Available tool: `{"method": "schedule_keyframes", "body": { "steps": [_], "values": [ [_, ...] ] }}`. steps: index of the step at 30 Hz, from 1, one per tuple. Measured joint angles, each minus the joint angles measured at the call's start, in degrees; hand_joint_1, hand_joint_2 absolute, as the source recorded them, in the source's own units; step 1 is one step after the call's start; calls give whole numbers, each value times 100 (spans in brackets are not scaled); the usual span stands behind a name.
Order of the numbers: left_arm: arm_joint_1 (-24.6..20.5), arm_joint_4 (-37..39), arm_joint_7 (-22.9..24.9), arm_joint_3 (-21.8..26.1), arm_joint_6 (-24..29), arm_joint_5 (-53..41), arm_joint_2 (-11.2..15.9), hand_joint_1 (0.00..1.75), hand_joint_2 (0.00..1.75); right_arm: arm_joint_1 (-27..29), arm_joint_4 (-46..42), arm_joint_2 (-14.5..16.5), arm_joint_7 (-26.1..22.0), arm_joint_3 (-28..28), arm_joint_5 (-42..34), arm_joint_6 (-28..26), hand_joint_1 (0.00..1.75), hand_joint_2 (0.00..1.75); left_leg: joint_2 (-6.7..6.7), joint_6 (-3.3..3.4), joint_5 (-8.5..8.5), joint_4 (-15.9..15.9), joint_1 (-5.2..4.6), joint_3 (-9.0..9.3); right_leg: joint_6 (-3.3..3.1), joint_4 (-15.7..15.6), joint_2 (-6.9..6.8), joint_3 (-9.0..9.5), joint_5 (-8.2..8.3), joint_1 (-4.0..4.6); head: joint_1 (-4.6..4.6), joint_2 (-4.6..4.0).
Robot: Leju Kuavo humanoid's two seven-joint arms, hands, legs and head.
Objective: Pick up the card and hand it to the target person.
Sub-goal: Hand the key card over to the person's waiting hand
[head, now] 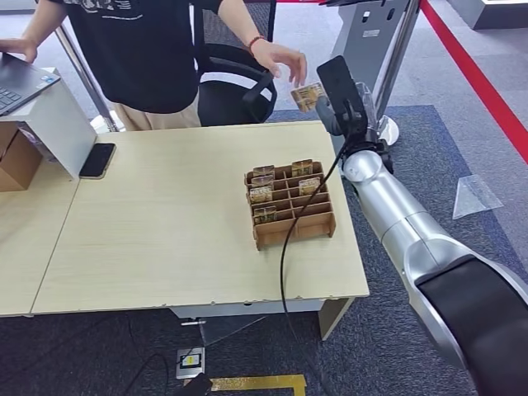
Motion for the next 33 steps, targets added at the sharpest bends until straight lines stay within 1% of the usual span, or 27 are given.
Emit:
{"method": "schedule_keyframes", "body": {
  "steps": [9,18,19,22,23,29,33],
  "values": [
    [-3,0,-13,-7,47,72,-4,0,175,-260,395,346,374,33,49,109,175,175,0,0,0,0,0,-1,0,0,0,-2,0,0,-1,0],
    [-3,0,-42,-15,67,126,-7,0,175,-394,587,530,531,58,106,129,173,175,0,0,0,1,0,-1,0,0,0,-1,0,0,-1,0],
    [-3,0,-46,-15,69,126,-7,0,175,-405,602,546,549,63,113,133,164,175,0,0,0,1,0,-2,0,0,0,-1,0,0,-1,0],
    [-3,0,-51,-19,70,128,-7,0,175,-428,650,579,576,86,118,146,35,175,-1,0,0,1,0,-2,0,0,0,-1,0,0,-1,0],
    [-3,0,-51,-20,70,128,-7,0,175,-432,666,583,579,92,119,152,0,175,-1,0,0,2,0,-2,0,0,0,-1,0,0,-1,0],
    [-2,1,-52,-26,69,139,-3,0,175,-439,722,586,517,108,125,72,0,175,0,0,0,2,0,-2,0,0,-1,-1,0,0,-1,0],
    [-2,4,-64,-33,69,154,2,0,175,-444,746,586,325,126,122,-26,0,175,-1,0,0,3,0,-2,0,0,-1,-2,1,0,-1,0]
  ]
}}
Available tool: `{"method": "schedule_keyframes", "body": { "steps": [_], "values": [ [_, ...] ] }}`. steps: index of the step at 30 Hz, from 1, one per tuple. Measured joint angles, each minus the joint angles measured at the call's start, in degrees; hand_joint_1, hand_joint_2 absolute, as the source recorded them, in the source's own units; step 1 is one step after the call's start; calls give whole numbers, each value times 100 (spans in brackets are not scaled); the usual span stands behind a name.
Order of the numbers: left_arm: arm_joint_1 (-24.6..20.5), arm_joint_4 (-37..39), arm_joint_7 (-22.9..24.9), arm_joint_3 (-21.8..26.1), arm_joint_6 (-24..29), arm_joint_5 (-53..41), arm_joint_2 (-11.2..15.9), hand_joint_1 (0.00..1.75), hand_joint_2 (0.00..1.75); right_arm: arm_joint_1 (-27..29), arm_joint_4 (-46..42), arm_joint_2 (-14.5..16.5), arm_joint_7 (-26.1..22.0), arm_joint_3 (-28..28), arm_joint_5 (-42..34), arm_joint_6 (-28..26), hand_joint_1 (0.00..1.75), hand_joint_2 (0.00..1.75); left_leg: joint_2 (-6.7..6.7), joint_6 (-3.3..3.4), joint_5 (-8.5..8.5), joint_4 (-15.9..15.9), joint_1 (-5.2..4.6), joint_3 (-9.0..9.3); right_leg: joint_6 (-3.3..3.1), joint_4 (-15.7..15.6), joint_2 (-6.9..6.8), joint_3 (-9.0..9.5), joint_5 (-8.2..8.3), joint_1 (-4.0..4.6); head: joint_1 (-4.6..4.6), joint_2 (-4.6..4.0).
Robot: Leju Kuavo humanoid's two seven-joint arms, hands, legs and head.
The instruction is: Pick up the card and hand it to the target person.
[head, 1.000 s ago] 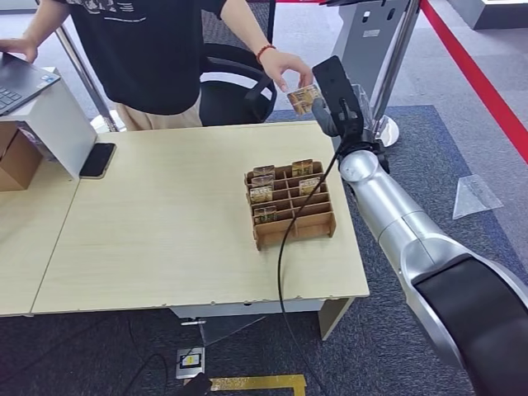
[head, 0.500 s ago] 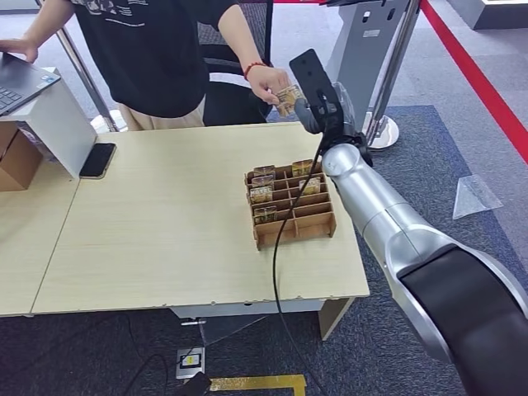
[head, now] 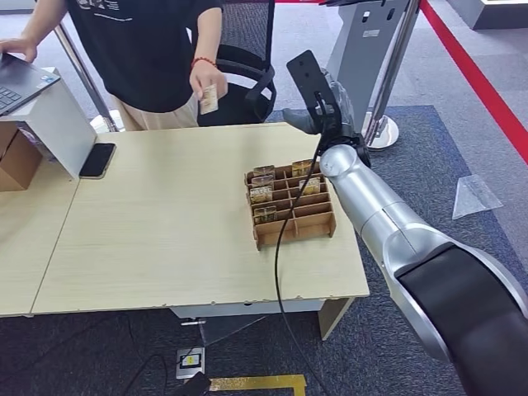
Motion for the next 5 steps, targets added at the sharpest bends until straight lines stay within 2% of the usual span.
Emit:
{"method": "schedule_keyframes", "body": {
  "steps": [5],
  "values": [
    [0,1,-94,0,54,105,0,0,175,0,-4,-1,-471,71,107,-200,0,175,1,0,0,0,0,1,0,0,1,-1,0,0,0,0]
  ]
}}
